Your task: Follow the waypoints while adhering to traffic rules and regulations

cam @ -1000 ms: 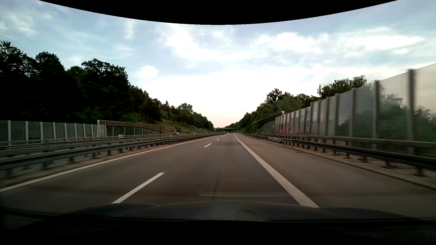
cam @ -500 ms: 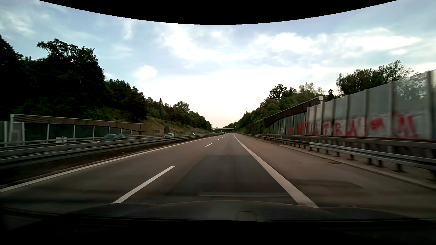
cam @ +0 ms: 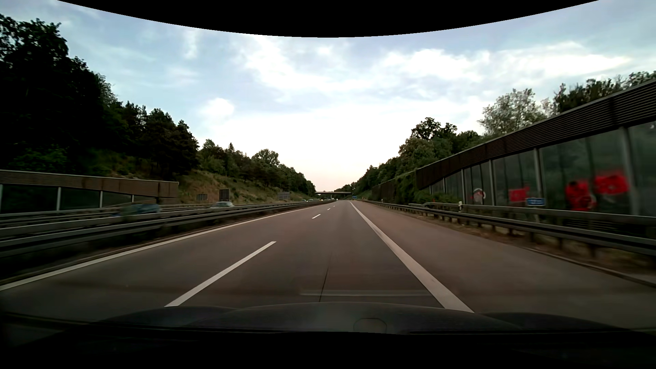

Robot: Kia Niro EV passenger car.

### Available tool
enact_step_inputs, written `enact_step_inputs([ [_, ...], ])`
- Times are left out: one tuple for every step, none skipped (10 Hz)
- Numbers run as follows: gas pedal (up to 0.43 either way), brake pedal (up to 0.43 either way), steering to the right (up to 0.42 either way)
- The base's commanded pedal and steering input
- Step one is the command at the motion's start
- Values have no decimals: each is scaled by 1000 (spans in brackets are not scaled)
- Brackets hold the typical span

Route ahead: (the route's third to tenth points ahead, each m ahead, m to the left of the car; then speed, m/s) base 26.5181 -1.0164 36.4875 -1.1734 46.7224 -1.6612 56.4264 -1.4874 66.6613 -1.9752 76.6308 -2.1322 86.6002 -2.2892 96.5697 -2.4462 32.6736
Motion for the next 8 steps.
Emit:
enact_step_inputs([
  [311, 6, 0],
  [311, 6, 0],
  [319, 6, 0],
  [319, 6, 0],
  [319, 6, 0],
  [331, 6, 0],
  [331, 6, 0],
  [331, 6, 0],
])
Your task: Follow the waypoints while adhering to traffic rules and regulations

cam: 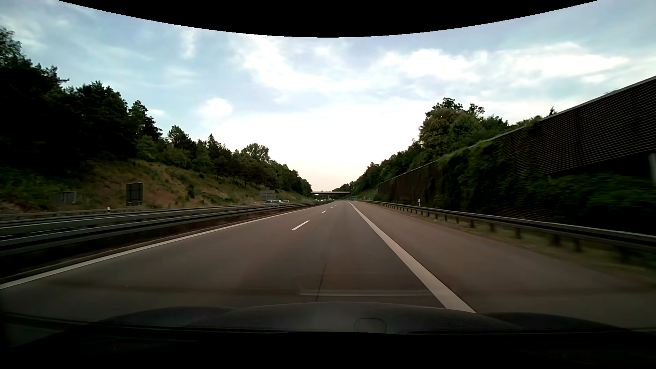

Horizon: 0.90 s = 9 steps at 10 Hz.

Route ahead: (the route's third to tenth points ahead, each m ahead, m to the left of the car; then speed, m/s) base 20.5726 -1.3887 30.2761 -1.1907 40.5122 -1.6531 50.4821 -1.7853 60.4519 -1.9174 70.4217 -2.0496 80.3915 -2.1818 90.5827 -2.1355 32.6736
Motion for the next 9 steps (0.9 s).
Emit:
enact_step_inputs([
  [331, 6, 0],
  [331, 6, 0],
  [339, 6, 0],
  [339, 6, 0],
  [339, 6, -1],
  [339, 6, -1],
  [350, 6, -1],
  [358, 6, -2],
  [370, 6, -2],
])
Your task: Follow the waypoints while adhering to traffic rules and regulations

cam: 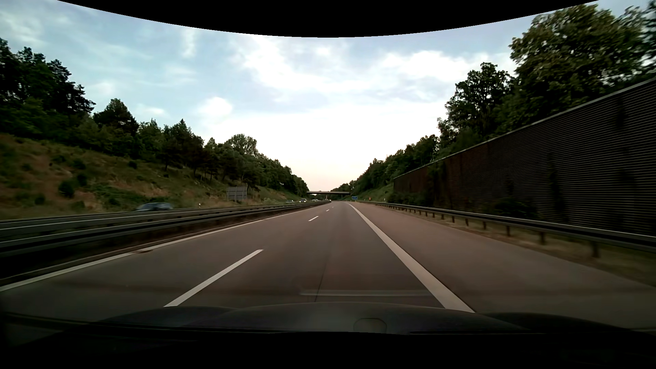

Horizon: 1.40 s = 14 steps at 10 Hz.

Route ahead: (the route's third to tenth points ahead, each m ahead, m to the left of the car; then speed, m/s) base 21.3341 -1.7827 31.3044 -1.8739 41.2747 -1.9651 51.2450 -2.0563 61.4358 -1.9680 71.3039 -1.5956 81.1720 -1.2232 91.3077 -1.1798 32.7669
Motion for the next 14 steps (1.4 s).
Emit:
enact_step_inputs([
  [370, 6, -3],
  [370, 6, -3],
  [390, 6, -3],
  [398, 6, -3],
  [398, 6, -3],
  [398, 6, -3],
  [398, 6, -2],
  [421, 6, -2],
  [429, 6, -1],
  [429, 6, 0],
  [429, 6, 0],
  [429, 6, 0],
  [429, 6, 0],
  [429, 6, 0],
])
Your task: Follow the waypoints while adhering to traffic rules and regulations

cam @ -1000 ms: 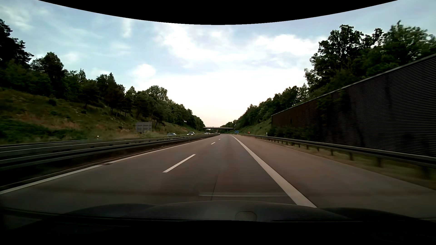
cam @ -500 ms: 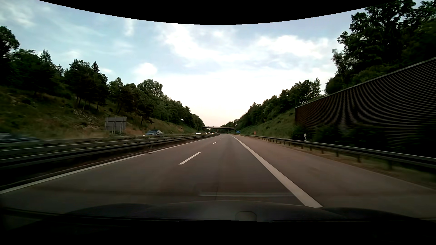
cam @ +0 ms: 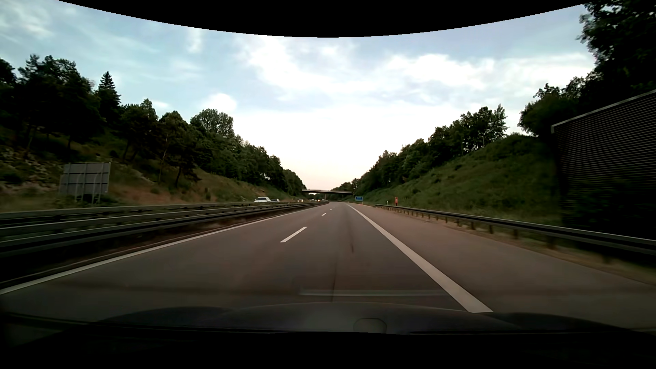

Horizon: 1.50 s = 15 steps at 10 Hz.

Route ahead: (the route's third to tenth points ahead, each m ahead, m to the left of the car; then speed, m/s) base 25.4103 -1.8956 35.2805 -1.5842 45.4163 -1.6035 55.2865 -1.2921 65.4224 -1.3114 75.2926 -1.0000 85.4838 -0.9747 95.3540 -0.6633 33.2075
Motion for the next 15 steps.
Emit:
enact_step_inputs([
  [429, 6, 1],
  [429, 6, 1],
  [429, 6, 0],
  [429, 6, 0],
  [429, 6, 0],
  [429, 6, 0],
  [429, 6, 0],
  [429, 6, 0],
  [429, 6, 0],
  [429, 6, -1],
  [429, 6, -1],
  [429, 6, -1],
  [429, 6, -1],
  [429, 6, -1],
  [429, 6, -1],
])
